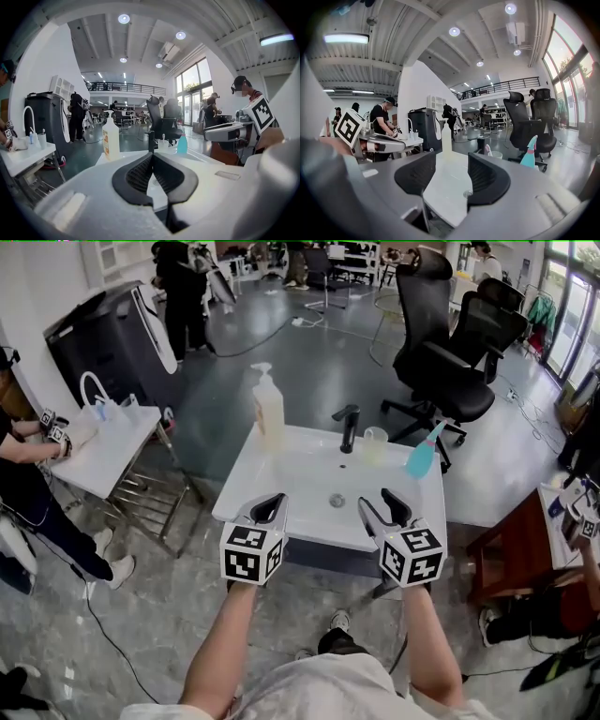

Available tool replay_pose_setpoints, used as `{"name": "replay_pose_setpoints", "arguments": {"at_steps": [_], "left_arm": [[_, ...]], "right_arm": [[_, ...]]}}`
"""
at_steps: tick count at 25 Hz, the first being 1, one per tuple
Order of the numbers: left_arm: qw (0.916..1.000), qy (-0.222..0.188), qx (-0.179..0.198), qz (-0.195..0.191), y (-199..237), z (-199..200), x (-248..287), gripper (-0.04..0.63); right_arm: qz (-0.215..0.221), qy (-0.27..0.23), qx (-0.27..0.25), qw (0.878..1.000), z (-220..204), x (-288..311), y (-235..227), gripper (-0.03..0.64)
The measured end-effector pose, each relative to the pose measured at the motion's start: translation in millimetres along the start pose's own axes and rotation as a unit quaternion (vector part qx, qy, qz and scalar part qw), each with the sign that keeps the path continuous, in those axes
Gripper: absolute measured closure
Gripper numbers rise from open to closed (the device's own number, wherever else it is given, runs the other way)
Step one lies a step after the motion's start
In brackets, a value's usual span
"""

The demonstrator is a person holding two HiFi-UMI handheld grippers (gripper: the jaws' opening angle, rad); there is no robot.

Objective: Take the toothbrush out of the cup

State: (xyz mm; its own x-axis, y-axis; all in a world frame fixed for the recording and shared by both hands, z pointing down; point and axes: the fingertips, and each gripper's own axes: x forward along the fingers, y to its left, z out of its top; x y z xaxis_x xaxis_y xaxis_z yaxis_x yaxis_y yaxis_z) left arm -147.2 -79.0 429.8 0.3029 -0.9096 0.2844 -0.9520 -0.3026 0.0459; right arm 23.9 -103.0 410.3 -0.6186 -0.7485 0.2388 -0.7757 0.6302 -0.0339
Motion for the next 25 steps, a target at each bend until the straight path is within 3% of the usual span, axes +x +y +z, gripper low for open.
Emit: {"name": "replay_pose_setpoints", "arguments": {"at_steps": [10,25], "left_arm": [[0.9999,0.002,0.011,-0.007,5.7,12.1,52.1,0.591],[0.9999,0.012,0.01,-0.002,30.8,47.6,173.4,0.591]], "right_arm": [[-0.01,-0.007,0.006,1.0,3.4,31.5,-41.8,0.414],[0.003,-0.008,0.01,1.0,27.5,125.4,-127.3,0.41]]}}
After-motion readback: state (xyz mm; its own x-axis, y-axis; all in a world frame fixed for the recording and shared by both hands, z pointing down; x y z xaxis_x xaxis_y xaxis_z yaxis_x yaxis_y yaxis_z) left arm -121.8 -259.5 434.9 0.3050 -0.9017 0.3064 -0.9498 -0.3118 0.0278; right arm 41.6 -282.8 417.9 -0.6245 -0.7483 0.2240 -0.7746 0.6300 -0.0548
